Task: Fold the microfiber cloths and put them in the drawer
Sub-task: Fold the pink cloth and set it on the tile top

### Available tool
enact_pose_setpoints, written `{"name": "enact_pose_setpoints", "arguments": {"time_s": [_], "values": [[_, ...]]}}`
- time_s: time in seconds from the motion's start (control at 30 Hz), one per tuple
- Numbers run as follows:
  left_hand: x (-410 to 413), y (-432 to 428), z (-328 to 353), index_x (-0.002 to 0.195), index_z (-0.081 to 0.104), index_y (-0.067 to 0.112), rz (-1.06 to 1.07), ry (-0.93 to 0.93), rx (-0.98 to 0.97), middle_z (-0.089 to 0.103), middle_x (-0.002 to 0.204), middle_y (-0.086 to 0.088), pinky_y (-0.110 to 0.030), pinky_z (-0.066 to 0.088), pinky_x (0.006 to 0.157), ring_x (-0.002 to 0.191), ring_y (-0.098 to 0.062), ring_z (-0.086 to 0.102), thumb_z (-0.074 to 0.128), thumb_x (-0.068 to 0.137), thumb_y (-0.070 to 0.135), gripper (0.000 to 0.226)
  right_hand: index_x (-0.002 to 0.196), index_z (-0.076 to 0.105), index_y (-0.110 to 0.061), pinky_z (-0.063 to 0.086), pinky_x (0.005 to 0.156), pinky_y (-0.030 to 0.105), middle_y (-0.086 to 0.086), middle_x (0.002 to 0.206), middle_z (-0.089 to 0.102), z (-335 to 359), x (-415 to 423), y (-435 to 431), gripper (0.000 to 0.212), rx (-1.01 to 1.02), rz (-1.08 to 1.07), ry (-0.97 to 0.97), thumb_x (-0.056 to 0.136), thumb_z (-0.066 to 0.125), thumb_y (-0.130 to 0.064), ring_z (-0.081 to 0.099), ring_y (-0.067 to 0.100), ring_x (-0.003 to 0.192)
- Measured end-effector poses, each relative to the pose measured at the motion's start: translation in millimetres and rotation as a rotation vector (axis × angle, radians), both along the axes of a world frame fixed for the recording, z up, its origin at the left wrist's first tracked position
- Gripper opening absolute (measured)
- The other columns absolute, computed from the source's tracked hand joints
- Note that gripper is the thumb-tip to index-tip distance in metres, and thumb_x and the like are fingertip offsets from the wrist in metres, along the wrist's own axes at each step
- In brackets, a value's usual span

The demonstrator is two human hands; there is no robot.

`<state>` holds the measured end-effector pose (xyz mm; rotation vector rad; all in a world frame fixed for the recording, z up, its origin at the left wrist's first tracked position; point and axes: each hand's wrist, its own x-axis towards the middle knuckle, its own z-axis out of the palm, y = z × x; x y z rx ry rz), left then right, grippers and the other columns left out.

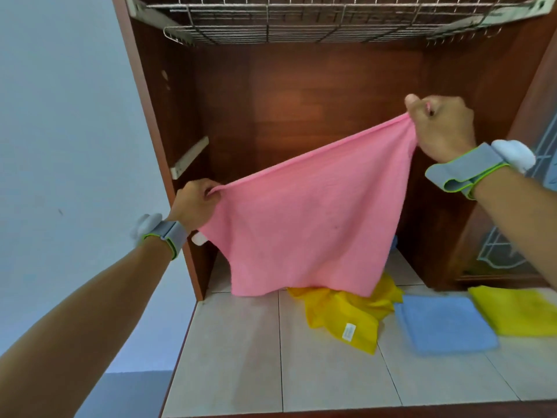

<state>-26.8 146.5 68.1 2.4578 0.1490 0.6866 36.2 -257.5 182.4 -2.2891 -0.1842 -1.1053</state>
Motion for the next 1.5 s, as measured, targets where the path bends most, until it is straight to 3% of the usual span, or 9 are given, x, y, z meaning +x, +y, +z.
{"name": "enact_pose_setpoints", "arguments": {"time_s": [0.17,0.43,0.6,0.77,0.93,1.13,1.23,1.37,1.5], "values": [[-10.5,-7.0,19.2,0.101,0.072,0.017,-0.015,-0.129,-0.034,0.07,0.096,-0.004,-0.034,0.05,0.081,0.093,-0.027,0.065,0.055,0.089,0.031,0.025,0.102,0.072,-0.017,0.052,0.084,0.044,0.022,0.105,0.067,-16.8,-14.6,1.6,0.038,-0.248,-0.133,0.191,0.09,0.054,-0.049,0.063,0.042,0.1],[-23.6,-103.2,62.0,0.086,0.068,0.025,-0.373,-0.141,0.254,0.072,0.09,0.006,-0.03,0.052,0.077,0.086,-0.016,0.068,0.065,0.074,0.031,0.013,0.126,0.058,-0.019,0.049,0.085,0.03,0.002,0.104,0.07,-52.9,-78.6,125.5,0.057,-0.357,0.616,0.202,0.075,0.076,-0.039,0.061,0.014,0.088],[-38.6,-96.9,52.5,0.092,0.057,0.008,-0.503,0.01,-0.586,0.057,0.08,-0.007,-0.025,0.049,0.062,0.064,-0.011,0.054,0.059,0.097,0.03,0.023,0.099,0.072,-0.024,0.043,0.068,0.024,-0.008,0.082,0.071,-39.6,-63.7,111.2,0.017,-0.259,0.599,0.124,0.084,0.066,-0.029,0.057,0.002,0.069],[-43.2,-121.4,48.9,0.088,0.051,0.012,-0.547,-0.095,-0.641,0.044,0.073,-0.005,-0.024,0.034,0.051,0.062,-0.011,0.039,0.047,0.101,0.039,0.03,0.093,0.068,-0.021,0.036,0.052,0.021,-0.003,0.066,0.063,-41.6,-58.3,124.0,0.018,-0.169,0.684,0.113,0.086,0.065,-0.037,0.045,0.001,0.051],[-44.0,-114.4,11.9,0.097,0.064,0.003,-0.588,0.039,-0.309,0.071,0.091,-0.007,-0.034,0.057,0.071,0.074,-0.015,0.062,0.072,0.088,0.029,0.029,0.082,0.061,-0.025,0.031,0.056,0.014,-0.011,0.064,0.054,-13.2,-46.2,106.2,0.011,-0.078,0.512,-0.009,0.092,0.059,-0.031,0.048,-0.002,0.053],[-21.6,-42.4,-7.8,0.082,0.059,0.018,-0.247,0.251,0.294,0.067,0.087,-0.014,-0.037,0.054,0.072,0.085,-0.039,0.066,0.052,0.079,0.025,0.011,0.095,0.063,-0.011,0.041,0.078,0.031,-0.002,0.08,0.056,-7.6,-22.0,59.8,0.015,-0.04,0.217,0.046,0.093,0.053,-0.022,0.053,0.016,0.076],[-8.2,-17.3,-0.5,0.105,0.063,0.024,0.002,0.152,0.299,0.067,0.108,-0.016,-0.047,0.053,0.085,0.101,-0.043,0.062,0.047,0.087,0.025,0.024,0.091,0.062,-0.024,0.05,0.089,0.044,-0.001,0.084,0.06,-5.2,-21.1,46.0,0.014,0.109,0.185,0.114,0.087,0.049,-0.03,0.064,0.028,0.087],[0.2,-15.9,32.7,0.122,0.063,0.021,0.012,-0.183,-0.087,0.066,0.124,-0.009,-0.045,0.05,0.097,0.113,-0.034,0.062,0.049,0.092,0.028,0.034,0.074,0.05,-0.05,0.055,0.084,0.053,-0.001,0.087,0.061,2.6,-19.3,33.1,0.011,0.228,0.121,-0.005,0.073,0.039,-0.052,0.067,0.031,0.088],[-16.0,-23.7,66.3,0.103,0.07,0.019,-0.001,-0.458,-0.289,0.069,0.094,-0.001,-0.035,0.054,0.081,0.09,-0.021,0.064,0.055,0.091,0.033,0.024,0.101,0.059,-0.018,0.043,0.082,0.03,-0.001,0.095,0.054,0.5,-18.4,22.0,0.022,0.395,0.151,-0.061,0.093,0.042,-0.03,0.05,0.012,0.087]]}}
